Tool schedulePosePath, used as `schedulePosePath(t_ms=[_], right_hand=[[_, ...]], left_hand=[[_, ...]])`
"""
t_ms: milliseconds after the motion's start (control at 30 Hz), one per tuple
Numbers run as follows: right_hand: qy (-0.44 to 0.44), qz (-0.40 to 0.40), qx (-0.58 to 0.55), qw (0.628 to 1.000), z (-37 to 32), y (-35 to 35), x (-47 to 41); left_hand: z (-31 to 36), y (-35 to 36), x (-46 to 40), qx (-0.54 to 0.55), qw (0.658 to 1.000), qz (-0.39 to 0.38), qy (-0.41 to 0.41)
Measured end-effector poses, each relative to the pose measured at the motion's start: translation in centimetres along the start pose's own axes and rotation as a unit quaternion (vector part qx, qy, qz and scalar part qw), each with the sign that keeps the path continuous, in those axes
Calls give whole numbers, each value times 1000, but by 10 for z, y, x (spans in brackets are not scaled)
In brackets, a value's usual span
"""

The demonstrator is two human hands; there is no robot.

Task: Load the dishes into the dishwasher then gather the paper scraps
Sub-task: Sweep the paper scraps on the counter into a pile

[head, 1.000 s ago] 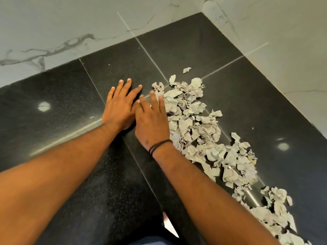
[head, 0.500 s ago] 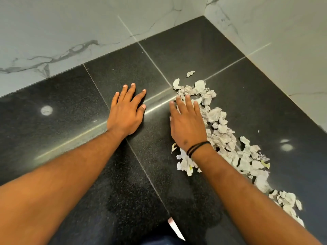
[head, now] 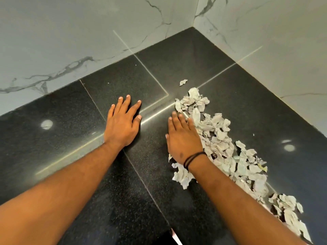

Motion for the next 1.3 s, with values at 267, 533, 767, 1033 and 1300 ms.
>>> schedulePosePath(t_ms=[267,533,767,1033,1300], right_hand=[[27,89,7,996,4,-50,-67],[26,4,54,998,51,-20,-47],[58,61,-6,996,42,-45,-38],[45,21,-44,998,60,-43,-133],[81,60,-50,994,48,-13,-33]], left_hand=[[0,0,0,-4,1000,1,0],[-1,1,1,3,1000,6,1],[1,0,0,-2,1000,3,0],[1,-1,0,2,1000,4,0],[1,-1,0,-3,1000,3,1]])
Point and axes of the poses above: each hand's wrist, its own x-axis away from the middle knuckle, its own y-axis out of the palm, z = x × y, the point moved 2 cm from there along -x, towards the middle knuckle, and after that the axes turned 3 degrees about -x, right-handed, at the moved point
